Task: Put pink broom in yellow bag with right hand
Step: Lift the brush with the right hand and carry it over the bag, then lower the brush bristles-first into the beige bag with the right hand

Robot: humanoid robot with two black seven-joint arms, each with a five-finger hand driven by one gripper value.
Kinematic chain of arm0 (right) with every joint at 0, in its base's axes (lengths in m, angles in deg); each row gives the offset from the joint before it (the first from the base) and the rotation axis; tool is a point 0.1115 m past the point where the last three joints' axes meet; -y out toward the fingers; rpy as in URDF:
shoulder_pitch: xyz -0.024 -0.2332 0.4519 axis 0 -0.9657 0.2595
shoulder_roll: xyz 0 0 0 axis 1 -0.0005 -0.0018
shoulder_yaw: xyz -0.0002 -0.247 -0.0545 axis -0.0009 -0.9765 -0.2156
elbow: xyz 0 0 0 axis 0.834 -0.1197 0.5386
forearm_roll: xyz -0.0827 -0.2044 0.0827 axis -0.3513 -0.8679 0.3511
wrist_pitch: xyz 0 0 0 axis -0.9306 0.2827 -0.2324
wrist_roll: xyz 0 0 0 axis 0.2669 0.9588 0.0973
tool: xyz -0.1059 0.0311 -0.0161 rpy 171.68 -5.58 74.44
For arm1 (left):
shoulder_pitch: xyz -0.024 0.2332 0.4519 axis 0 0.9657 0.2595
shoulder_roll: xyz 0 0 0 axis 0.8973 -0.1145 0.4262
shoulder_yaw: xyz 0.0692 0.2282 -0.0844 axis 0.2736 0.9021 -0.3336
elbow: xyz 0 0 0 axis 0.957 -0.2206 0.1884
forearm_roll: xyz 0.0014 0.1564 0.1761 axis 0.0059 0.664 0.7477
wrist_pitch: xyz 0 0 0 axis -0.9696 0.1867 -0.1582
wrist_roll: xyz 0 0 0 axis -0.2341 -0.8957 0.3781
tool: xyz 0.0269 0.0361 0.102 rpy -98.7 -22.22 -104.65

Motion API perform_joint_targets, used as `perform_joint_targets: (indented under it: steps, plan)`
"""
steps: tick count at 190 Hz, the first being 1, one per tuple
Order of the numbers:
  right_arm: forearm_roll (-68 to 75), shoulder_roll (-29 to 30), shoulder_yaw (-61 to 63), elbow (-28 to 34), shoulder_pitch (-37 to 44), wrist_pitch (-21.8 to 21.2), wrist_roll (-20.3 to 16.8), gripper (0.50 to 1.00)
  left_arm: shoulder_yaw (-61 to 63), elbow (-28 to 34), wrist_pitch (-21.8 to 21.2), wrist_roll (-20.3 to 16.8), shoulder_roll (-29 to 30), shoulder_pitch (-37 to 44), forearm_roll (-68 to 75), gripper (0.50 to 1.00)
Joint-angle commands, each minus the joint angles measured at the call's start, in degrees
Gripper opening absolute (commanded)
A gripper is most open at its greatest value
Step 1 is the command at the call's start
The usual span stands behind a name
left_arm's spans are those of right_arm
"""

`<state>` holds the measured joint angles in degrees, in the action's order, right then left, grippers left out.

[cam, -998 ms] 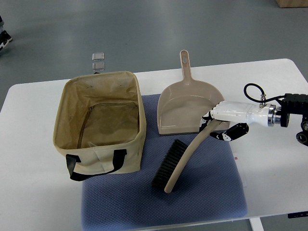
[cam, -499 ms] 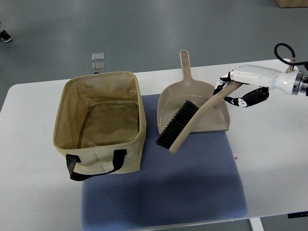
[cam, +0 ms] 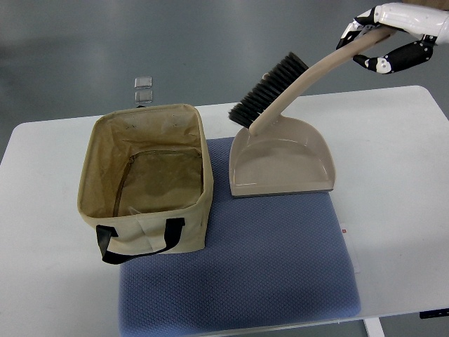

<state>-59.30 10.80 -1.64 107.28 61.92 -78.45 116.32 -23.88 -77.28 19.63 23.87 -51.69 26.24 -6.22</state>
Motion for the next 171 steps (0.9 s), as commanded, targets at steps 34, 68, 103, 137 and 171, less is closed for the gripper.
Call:
perform_joint_targets:
  steps: [34,68,103,137,171]
  plan:
    - [-0.9,9.7,0.2,-3.0,3.0,-1.3,-2.5,0.5,0.0,0.0,0.0,-0.1,0.0,0.0,0.0,1.0]
    - [-1.3,16.2,-0.1,-7.4,4.5,-1.6,-2.9,0.5,0.0,0.0,0.0,0.0,0.0,0.0,0.0,1.0]
    - [-2.7,21.5,-0.7,-10.3,5.2,-1.5,-3.2,0.5,0.0,0.0,0.0,0.0,0.0,0.0,0.0,1.0]
    - [-5.3,27.7,-0.7,-12.5,4.7,-0.6,-5.5,0.5,0.0,0.0,0.0,0.0,0.0,0.0,0.0,1.0]
    - [-7.6,33.6,-2.4,-16.4,3.4,1.1,-6.5,0.5,0.0,0.0,0.0,0.0,0.0,0.0,0.0,1.0]
